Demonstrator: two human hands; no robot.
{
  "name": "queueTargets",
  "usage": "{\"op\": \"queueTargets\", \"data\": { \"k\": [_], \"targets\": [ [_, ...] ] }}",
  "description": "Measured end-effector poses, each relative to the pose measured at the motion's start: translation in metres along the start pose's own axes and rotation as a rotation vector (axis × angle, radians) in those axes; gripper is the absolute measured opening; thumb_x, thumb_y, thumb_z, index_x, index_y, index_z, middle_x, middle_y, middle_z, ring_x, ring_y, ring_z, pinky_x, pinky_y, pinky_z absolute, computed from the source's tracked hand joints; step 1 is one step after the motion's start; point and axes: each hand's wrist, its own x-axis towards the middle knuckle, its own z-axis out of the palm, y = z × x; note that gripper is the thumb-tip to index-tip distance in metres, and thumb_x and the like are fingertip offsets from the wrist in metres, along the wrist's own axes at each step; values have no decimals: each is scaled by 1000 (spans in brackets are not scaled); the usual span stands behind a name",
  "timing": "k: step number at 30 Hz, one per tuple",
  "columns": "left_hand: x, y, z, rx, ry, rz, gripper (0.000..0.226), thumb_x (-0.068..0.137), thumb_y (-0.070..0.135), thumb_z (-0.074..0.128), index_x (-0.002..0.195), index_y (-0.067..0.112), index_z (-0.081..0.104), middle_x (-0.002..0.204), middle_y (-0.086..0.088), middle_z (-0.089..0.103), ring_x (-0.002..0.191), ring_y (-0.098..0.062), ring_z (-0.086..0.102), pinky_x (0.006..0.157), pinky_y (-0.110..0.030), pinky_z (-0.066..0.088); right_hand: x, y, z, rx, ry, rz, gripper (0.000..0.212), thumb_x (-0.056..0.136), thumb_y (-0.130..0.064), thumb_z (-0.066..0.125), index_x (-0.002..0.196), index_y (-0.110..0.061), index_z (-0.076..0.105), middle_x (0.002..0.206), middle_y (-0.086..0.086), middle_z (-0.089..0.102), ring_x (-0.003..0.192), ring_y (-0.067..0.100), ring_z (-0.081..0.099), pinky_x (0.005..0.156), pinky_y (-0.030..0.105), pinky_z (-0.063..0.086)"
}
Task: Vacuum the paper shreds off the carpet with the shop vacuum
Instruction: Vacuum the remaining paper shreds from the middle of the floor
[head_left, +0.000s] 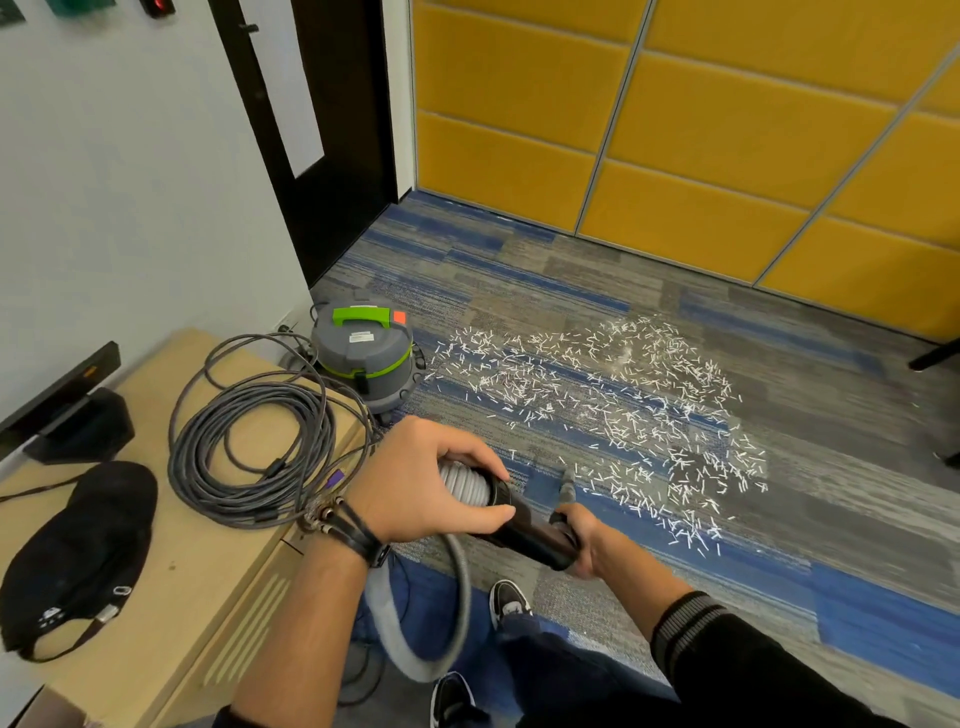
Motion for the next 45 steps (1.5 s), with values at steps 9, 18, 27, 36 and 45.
{"op": "queueTargets", "data": {
  "k": [9, 18, 27, 36, 45],
  "targets": [
    [-9, 21, -9, 143, 36, 82, 27, 64, 44, 88, 87, 30, 83, 85, 21, 77, 81, 1, 74, 78, -28, 59, 8, -4, 45, -34, -111, -14, 34, 102, -40, 41, 115, -10, 51, 87, 15, 65, 60, 27, 67, 49, 33, 56],
    [-6, 7, -9, -4, -31, 14, 29, 65, 43, 89, 89, 28, 83, 86, 14, 79, 84, -8, 76, 80, -34, 61, 3, 15, 3, 63, -23, 6, 33, 104, -32, 35, 87, -8, 50, 64, 11, 65, 52, 26, 63, 45, 28, 51],
    [21, 22, 4, 141, 55, 162, 24, 66, 42, 88, 87, 31, 82, 83, 22, 77, 79, 0, 73, 77, -27, 58, 12, -34, 9, 49, -40, -102, 28, 100, -35, 45, 94, -8, 52, 79, 13, 59, 63, 27, 60, 52, 33, 55],
    [50, 12, 53, 78, -90, 129, 25, 66, 39, 94, 86, 30, 82, 77, 27, 72, 70, 8, 67, 71, -10, 45, 33, -22, -53, 20, 73, -10, 39, 101, -44, 43, 104, -7, 52, 84, 14, 65, 66, 29, 66, 58, 37, 57],
    [58, 3, 45, 181, 105, 59, 19, 65, 41, 87, 82, 34, 81, 78, 27, 74, 73, 7, 70, 71, -20, 56, 39, -52, -46, -43, 91, -29, 32, 102, -33, 41, 82, -10, 48, 57, 8, 59, 46, 22, 58, 42, 24, 50]
  ]
}}
